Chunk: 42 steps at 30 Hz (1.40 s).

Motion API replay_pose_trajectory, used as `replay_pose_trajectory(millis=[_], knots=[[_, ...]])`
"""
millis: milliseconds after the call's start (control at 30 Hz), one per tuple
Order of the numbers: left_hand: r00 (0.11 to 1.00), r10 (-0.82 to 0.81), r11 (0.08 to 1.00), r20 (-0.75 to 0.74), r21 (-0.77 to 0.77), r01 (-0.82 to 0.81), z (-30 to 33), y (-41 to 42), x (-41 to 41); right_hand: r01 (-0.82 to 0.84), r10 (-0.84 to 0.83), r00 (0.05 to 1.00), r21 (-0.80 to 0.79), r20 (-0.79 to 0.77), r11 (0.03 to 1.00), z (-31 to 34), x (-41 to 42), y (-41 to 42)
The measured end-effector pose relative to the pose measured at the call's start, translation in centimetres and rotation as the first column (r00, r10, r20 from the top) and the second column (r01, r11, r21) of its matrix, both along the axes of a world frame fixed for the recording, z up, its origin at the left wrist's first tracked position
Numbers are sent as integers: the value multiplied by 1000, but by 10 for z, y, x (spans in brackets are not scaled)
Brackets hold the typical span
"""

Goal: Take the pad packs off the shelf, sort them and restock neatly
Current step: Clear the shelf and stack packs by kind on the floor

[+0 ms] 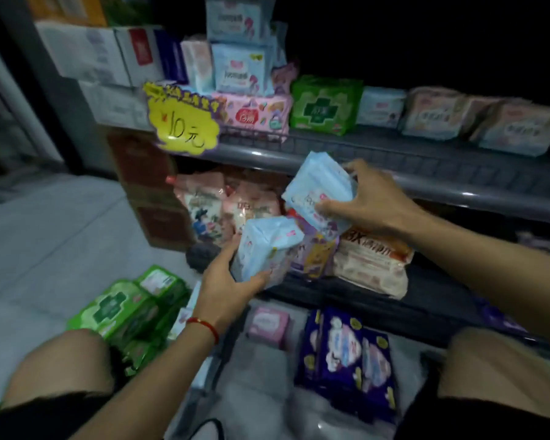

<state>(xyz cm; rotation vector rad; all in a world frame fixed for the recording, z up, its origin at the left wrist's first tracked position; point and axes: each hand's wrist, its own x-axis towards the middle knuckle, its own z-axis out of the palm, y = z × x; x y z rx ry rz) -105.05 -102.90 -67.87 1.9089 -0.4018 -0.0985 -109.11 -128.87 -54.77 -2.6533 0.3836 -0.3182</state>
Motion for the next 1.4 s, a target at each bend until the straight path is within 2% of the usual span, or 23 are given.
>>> replay_pose_trajectory(millis=[67, 100, 167, 233, 267, 400, 533, 600, 667, 767, 900, 1100, 1233, 1400], knots=[[949, 161, 987, -271, 55, -152, -40, 20, -6, 11, -6, 990, 34, -139, 999, -34, 8, 20], [883, 213, 977, -419, 94, -192, -63, 28, -6, 12, -5, 981, 31, -195, 999, -51, 11, 29], [721, 244, 966, -648, 99, -239, -100, 37, -10, 4, 7, 960, 38, -282, 999, -89, 19, 40], [507, 209, 948, -836, 46, -315, -128, 40, -17, 4, 20, 918, 60, -396, 998, -126, 25, 48], [419, 192, 940, -888, 44, -338, -141, 40, -21, -4, 33, 885, 64, -465, 998, -144, 27, 51], [211, 204, 924, -956, 117, -363, -184, 38, -32, -98, 91, 739, 27, -667, 995, -192, 36, 55], [182, 224, 925, -957, 150, -348, -203, 36, -30, -129, 87, 697, -5, -712, 992, -210, 41, 50], [186, 223, 924, -957, 147, -354, -209, 37, -29, -89, 97, 696, 49, -712, 995, -221, 43, 48], [139, 175, 915, -975, 109, -388, -219, 43, -29, -76, 138, 686, 118, -715, 990, -233, 45, 46], [50, 208, 872, -977, 162, -462, -225, 58, -35, -98, 213, 675, 200, -706, 975, -242, 49, 50], [-5, 249, 767, -968, 200, -610, -228, 84, -44, -124, 286, 641, 272, -712, 954, -247, 56, 62], [-27, 312, 568, -950, 209, -796, -232, 114, -43, -118, 335, 643, 343, -689, 932, -265, 61, 90], [3, 316, 472, -949, 155, -868, -235, 118, -25, -144, 353, 640, 345, -682, 928, -275, 58, 109], [-11, 315, 509, -949, 179, -842, -241, 114, 2, 10, 293, 729, 437, -618, 899, -283, 57, 125]])
